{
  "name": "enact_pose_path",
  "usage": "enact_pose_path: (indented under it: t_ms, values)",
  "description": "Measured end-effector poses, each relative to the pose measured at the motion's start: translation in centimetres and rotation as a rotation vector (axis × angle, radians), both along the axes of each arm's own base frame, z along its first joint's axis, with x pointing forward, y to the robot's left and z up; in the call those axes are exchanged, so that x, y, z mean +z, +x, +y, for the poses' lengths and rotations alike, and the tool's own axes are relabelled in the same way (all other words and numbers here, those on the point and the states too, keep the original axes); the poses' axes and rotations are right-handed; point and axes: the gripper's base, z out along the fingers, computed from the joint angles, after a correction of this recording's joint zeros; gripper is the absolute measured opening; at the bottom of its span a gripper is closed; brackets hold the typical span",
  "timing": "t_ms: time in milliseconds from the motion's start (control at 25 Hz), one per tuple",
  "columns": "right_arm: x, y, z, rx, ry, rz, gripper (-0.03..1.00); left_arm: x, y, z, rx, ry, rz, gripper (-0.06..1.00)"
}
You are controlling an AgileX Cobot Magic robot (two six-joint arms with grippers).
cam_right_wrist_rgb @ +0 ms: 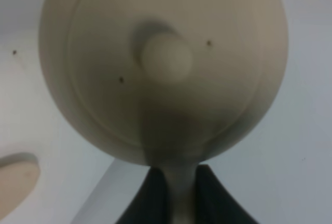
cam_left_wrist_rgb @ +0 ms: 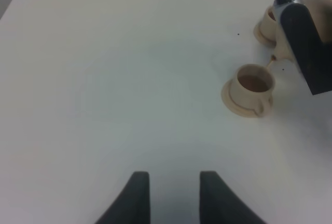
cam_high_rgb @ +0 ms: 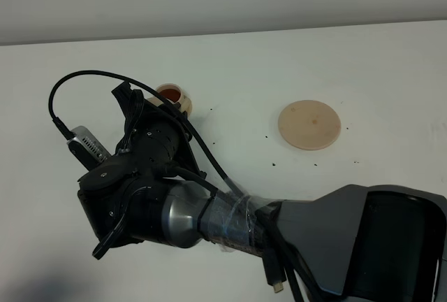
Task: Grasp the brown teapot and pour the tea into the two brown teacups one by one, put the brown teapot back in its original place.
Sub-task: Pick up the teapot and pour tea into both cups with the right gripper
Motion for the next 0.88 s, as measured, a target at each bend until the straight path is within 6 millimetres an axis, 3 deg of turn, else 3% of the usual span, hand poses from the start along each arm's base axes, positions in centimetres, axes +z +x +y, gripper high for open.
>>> enact_pose_path:
  t_ms: [880]
  values:
    - [0.02, 0.01, 0.01, 0.002, 0.000, -0.002, 0.13, 0.00, 0.00, 0.00, 0.000, 0.000, 0.000, 0.28]
